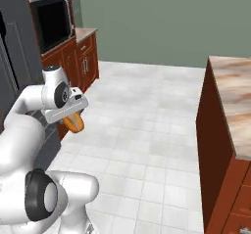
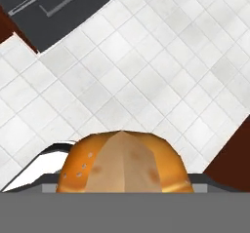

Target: Move the hot dog bun to the plate on the dining table and place the condiment next to that plate. Then navigate to the fridge and take the sausage and place it on the plate as well.

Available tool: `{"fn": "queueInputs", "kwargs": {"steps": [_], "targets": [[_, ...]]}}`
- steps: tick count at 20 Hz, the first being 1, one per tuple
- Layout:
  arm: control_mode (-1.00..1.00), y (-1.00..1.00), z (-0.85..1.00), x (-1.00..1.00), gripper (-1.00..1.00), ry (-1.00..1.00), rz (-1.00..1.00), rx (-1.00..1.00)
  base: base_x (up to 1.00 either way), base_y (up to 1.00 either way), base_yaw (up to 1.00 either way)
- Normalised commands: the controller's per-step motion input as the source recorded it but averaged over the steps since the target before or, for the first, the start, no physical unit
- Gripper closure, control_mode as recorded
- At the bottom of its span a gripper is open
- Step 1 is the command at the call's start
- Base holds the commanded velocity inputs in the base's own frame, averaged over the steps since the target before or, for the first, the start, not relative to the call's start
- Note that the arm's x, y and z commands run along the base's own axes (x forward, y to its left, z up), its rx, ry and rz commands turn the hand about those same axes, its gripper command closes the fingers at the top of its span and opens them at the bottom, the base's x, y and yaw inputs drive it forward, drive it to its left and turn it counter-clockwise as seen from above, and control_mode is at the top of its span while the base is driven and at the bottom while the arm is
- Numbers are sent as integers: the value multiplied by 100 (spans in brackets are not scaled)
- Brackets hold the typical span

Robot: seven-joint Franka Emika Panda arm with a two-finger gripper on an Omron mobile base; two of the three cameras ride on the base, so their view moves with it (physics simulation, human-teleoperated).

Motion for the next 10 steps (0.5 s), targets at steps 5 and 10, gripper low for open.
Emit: {"fn": "queueInputs", "kwargs": {"steps": [5,10], "targets": [[100,0,0,0,100,0,0,0,96,4,-48],[100,0,0,0,100,0,0,0,100,22,-36]]}}
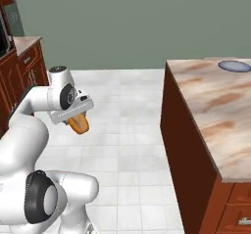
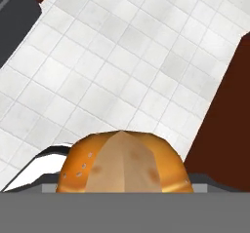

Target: Move the hot dog bun to the plate on the dining table and place the condiment next to that plate. Then navigate to the fridge and take the sausage and place it on the plate as well.

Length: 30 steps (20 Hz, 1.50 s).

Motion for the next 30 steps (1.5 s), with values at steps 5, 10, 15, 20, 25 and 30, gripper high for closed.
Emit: {"fn": "queueInputs", "kwargs": {"steps": [5,10,15,20,25,30], "targets": [[100,0,0,0,100,0,0,0,100,62,-37],[100,0,0,0,100,0,0,0,100,80,-37],[100,0,0,0,100,0,0,0,100,92,-39],[100,0,0,0,100,0,0,0,100,98,-43],[100,0,0,0,100,0,0,0,91,100,-45],[100,0,0,0,100,0,0,0,63,100,-48]]}}
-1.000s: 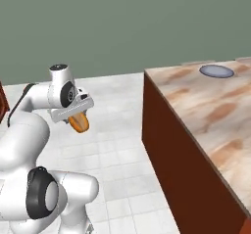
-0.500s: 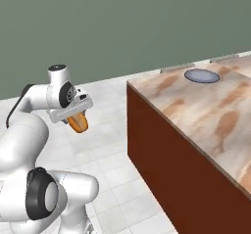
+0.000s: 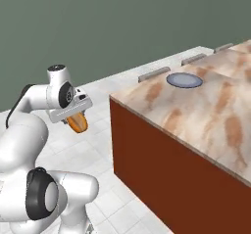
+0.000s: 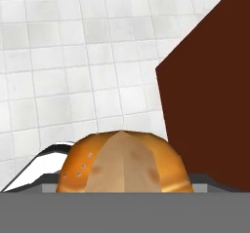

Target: Move the hot dog bun to the plate on the dining table and place the condiment next to that plate. Then navigate to the fridge and take the sausage and place it on the plate as well.

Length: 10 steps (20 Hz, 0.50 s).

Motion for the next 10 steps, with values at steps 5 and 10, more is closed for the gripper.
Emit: {"fn": "queueInputs", "kwargs": {"steps": [5,10], "targets": [[100,0,0,0,100,0,0,0,35,100,-49],[100,0,0,0,100,0,0,0,11,100,-50]]}}
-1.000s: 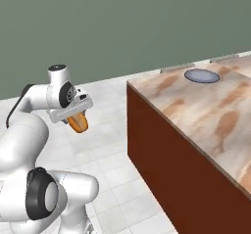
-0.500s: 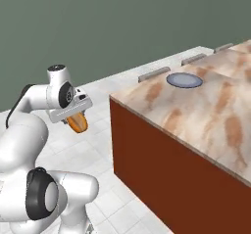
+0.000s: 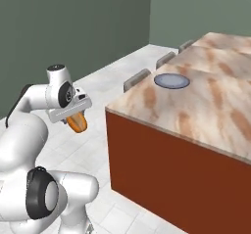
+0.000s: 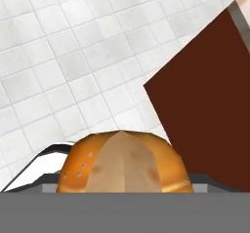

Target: Move the hot dog bun to the plate on the dining table and place the condiment next to that plate. Then navigate to the fridge and take the sausage and place it on the plate as well.

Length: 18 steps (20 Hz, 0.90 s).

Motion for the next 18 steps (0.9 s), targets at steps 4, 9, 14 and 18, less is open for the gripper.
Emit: {"fn": "queueInputs", "kwargs": {"steps": [4,9,14,18], "targets": [[100,0,0,0,100,0,0,0,1,100,-48],[100,0,0,0,100,0,0,0,7,100,-49],[100,0,0,0,100,0,0,0,16,100,-50],[100,0,0,0,100,0,0,0,22,100,-52]]}}
